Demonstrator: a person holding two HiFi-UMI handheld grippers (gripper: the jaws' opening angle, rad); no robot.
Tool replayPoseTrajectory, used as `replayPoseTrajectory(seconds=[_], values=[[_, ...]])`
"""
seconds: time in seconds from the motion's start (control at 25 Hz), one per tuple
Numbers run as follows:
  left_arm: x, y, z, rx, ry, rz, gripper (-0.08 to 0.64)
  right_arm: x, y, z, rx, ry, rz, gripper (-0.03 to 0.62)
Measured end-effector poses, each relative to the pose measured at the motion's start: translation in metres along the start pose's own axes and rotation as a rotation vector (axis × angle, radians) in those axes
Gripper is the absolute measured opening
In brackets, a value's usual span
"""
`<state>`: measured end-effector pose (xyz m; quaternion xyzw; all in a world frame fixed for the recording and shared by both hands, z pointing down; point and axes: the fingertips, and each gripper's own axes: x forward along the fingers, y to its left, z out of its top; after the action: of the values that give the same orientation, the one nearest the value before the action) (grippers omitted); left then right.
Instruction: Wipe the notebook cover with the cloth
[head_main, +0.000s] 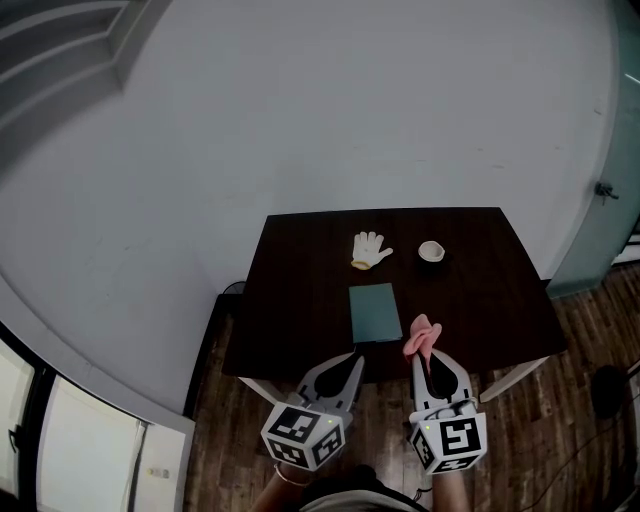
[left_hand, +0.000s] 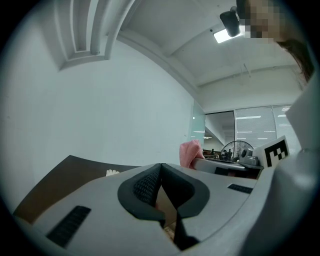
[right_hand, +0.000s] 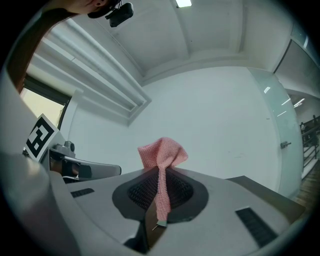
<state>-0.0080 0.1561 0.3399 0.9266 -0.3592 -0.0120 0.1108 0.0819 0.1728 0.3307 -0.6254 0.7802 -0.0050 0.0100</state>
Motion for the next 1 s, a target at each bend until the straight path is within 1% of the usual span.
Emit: replayPoseTrajectory(seconds=[0.48,0.64,1.0], values=[[0.020,0.014,-0.004,-0.009,0.014,0.024,0.018,0.026,-0.010,-0.010,0.021,0.015,0.029,0.037],[0.033,0.026,-0.002,-0.013,0.010,0.025,0.018,0.042,-0.015,-0.013,0.020,0.021,0.038,0.038],[0.071,0.059,0.002,-0.017,0.022,0.003,0.018,0.091,-0.028,-0.017,0.019,0.036,0.022,0.040]])
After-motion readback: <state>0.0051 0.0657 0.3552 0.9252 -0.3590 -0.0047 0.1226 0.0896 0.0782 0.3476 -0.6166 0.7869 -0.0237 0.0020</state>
